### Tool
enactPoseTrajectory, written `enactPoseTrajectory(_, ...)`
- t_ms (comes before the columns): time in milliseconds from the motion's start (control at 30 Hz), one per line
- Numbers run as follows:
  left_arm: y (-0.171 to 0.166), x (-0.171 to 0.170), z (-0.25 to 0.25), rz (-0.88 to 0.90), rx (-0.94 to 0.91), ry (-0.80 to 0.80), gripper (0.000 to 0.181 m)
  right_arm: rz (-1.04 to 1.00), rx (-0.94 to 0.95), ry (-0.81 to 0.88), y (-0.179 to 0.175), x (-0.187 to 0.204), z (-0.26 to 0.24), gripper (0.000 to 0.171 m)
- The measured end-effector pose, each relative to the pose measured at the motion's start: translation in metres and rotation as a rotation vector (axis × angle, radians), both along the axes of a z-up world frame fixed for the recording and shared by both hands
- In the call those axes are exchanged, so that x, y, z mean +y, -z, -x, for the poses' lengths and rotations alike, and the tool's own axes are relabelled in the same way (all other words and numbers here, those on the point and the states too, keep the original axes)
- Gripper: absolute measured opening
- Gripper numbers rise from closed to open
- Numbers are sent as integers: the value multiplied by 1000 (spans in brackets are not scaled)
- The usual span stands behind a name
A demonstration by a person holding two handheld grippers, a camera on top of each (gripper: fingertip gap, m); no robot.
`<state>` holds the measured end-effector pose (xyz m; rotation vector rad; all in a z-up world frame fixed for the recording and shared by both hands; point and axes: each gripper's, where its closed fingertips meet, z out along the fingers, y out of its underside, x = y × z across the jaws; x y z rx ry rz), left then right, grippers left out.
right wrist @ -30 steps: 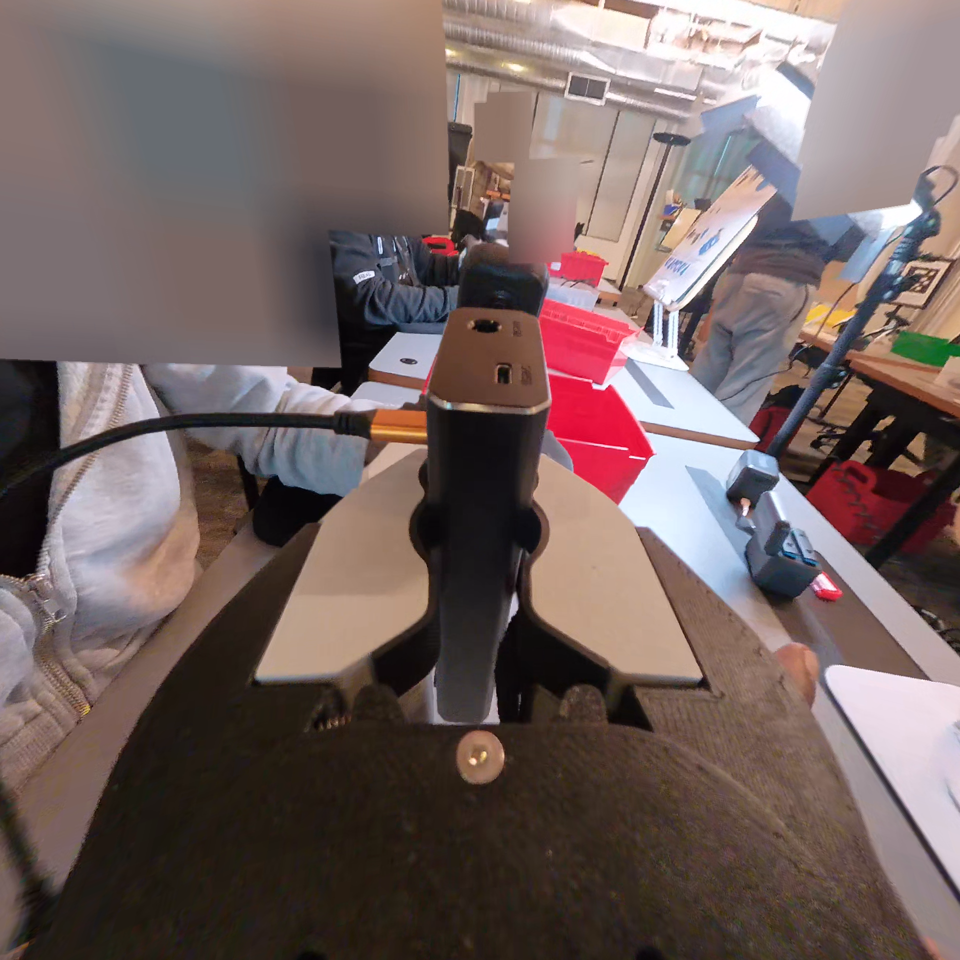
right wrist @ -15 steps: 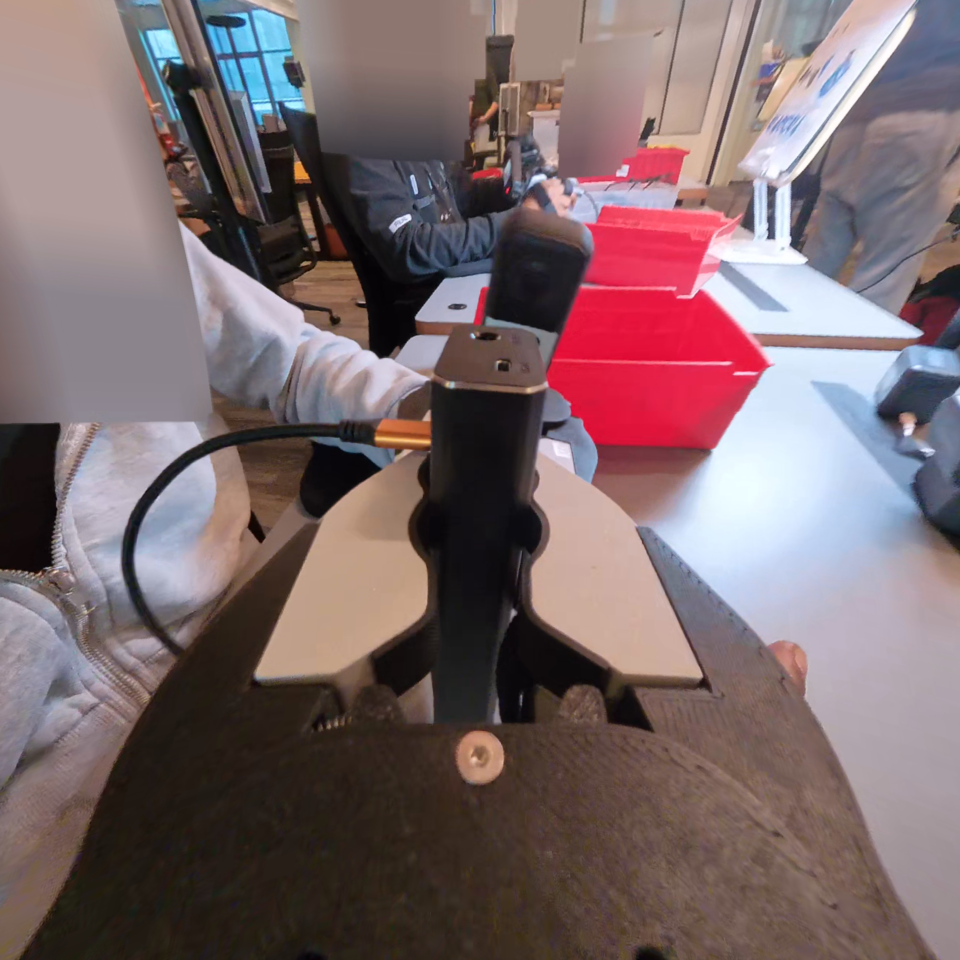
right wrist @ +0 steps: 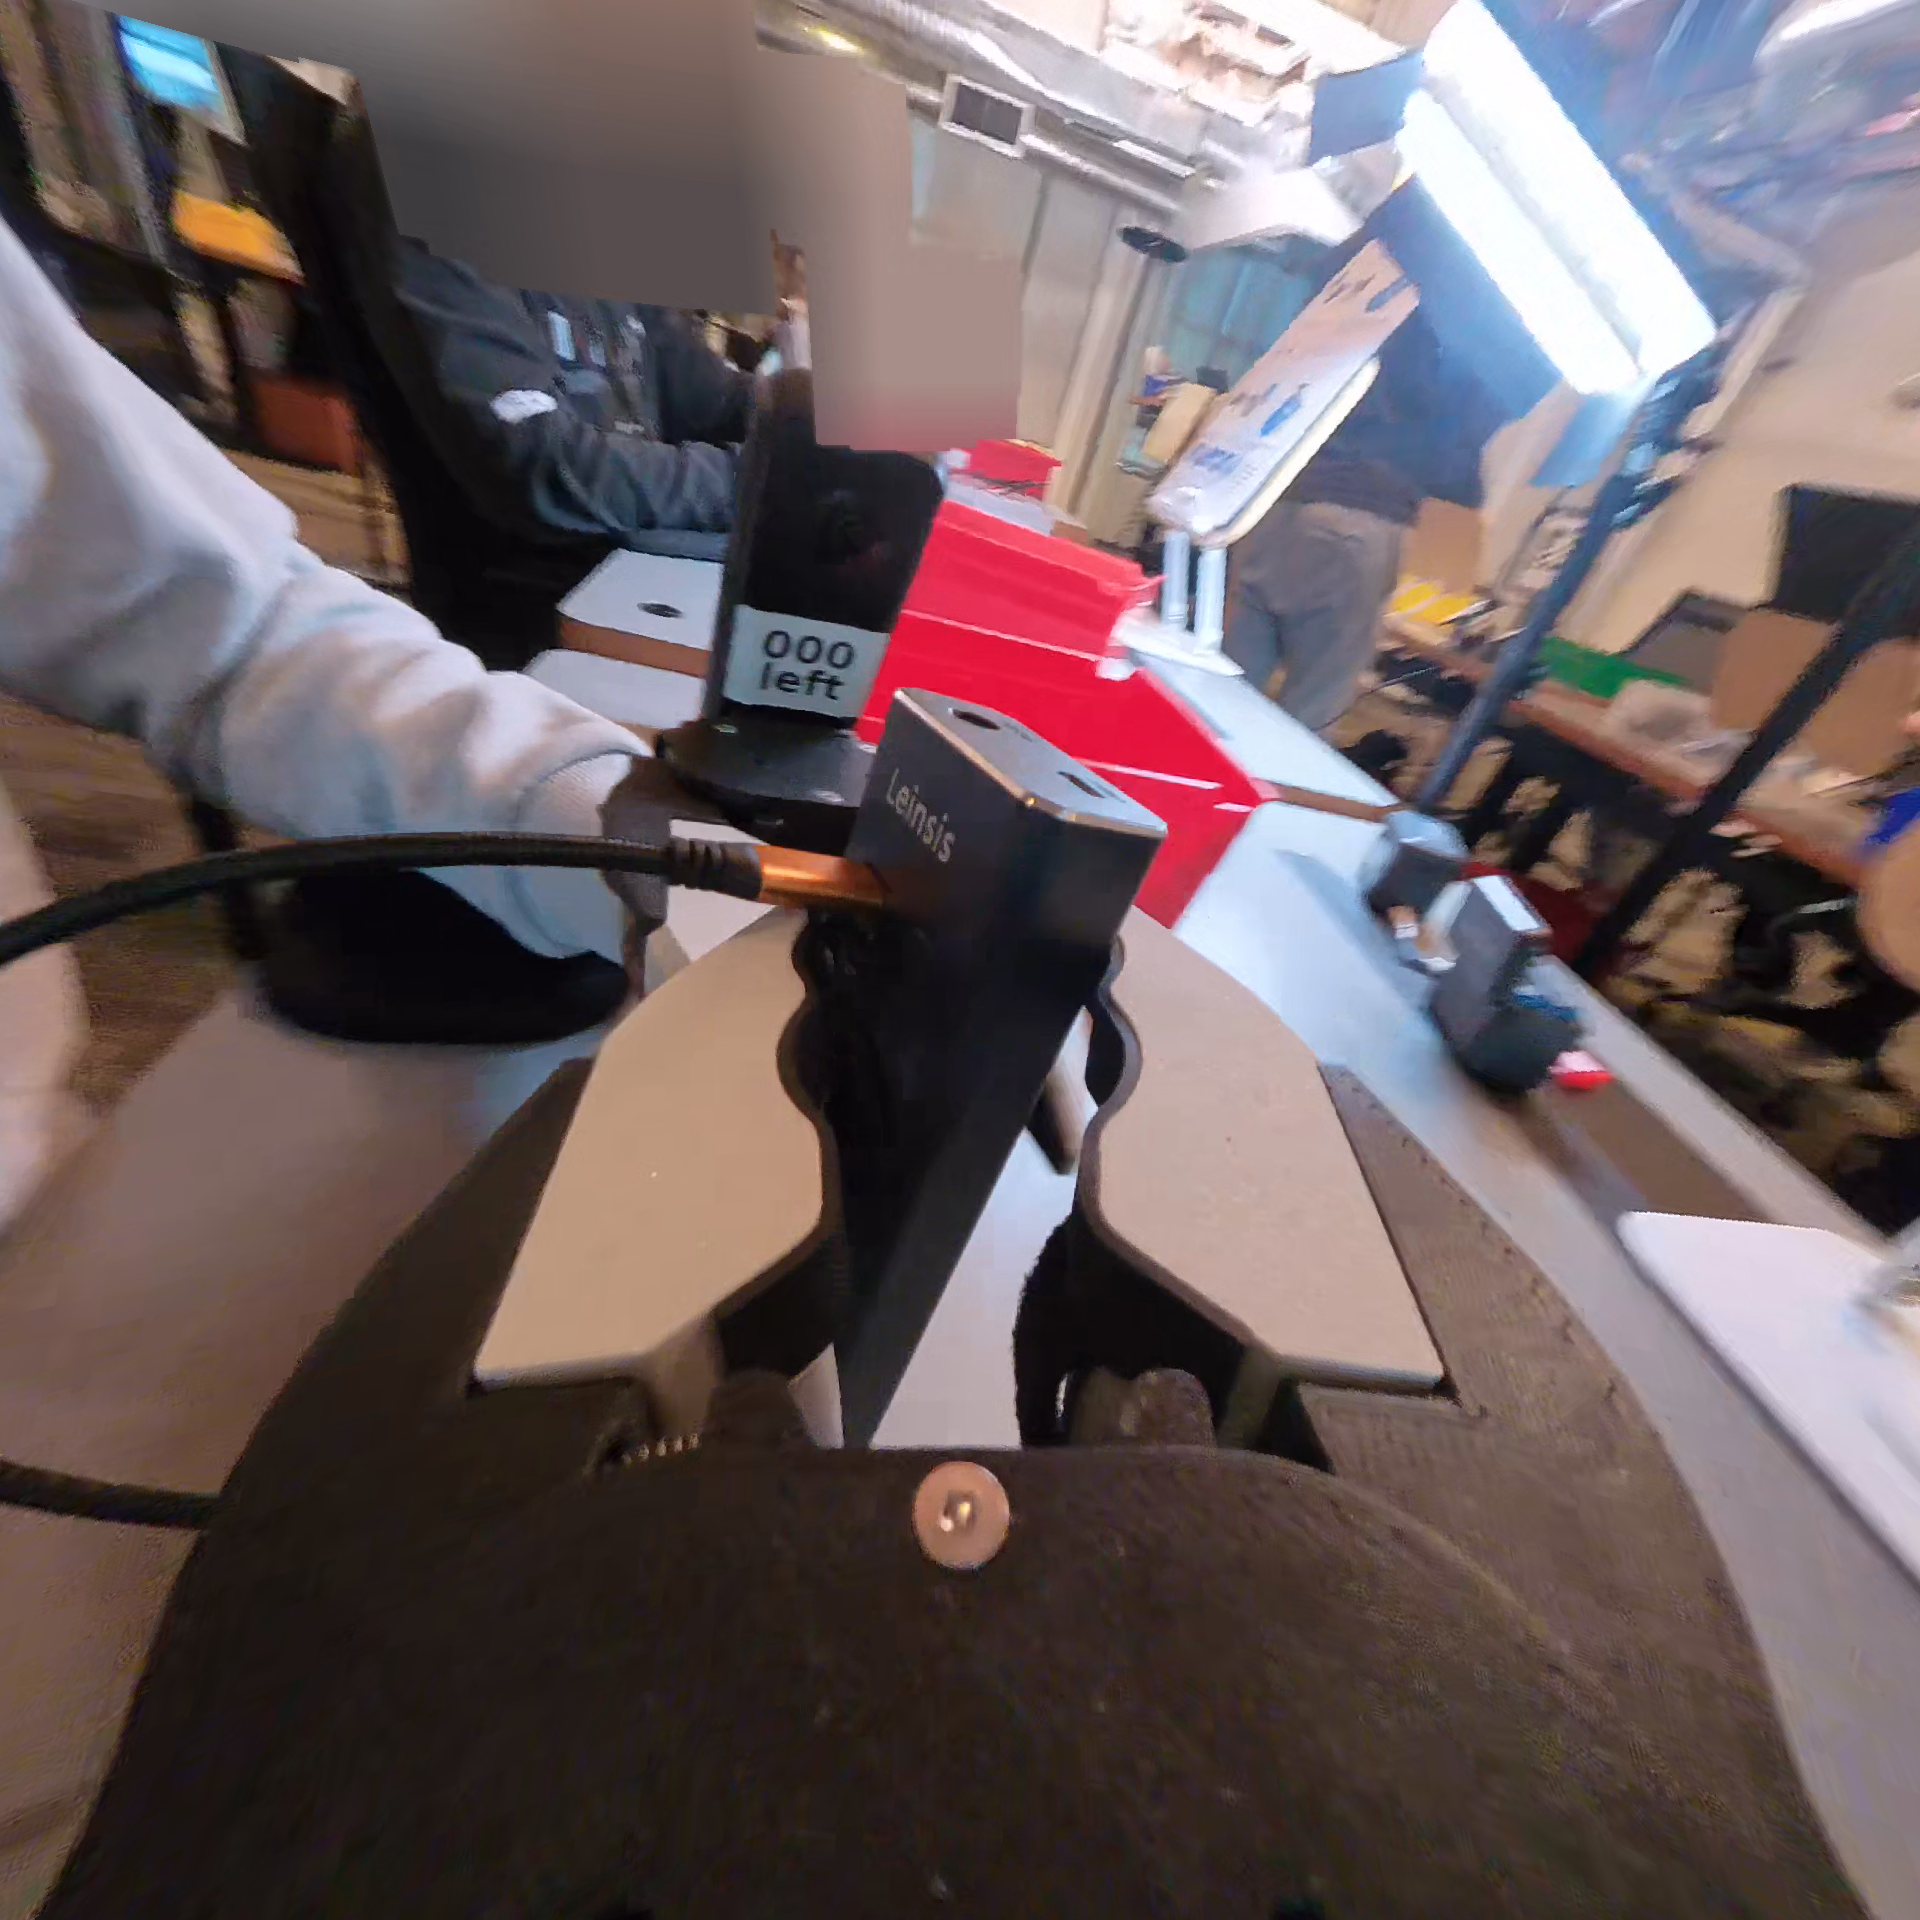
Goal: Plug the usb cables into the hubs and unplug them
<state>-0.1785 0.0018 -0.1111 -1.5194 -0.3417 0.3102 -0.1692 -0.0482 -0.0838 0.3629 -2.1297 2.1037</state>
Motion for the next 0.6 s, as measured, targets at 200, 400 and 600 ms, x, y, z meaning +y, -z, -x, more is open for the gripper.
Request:
enactPoseTrajectory(200,-2,-5,3,13,52,-52,32,-3,-26,-22,1,-4,-2,38)
enactPoseTrajectory(400,-13,-58,46,184,260,-581,30,350,6,310,-61,34,48,46)
enactPoseTrajectory(600,-18,-91,60,613,653,-896,30,-102,-247,192,-14,4,20,46)
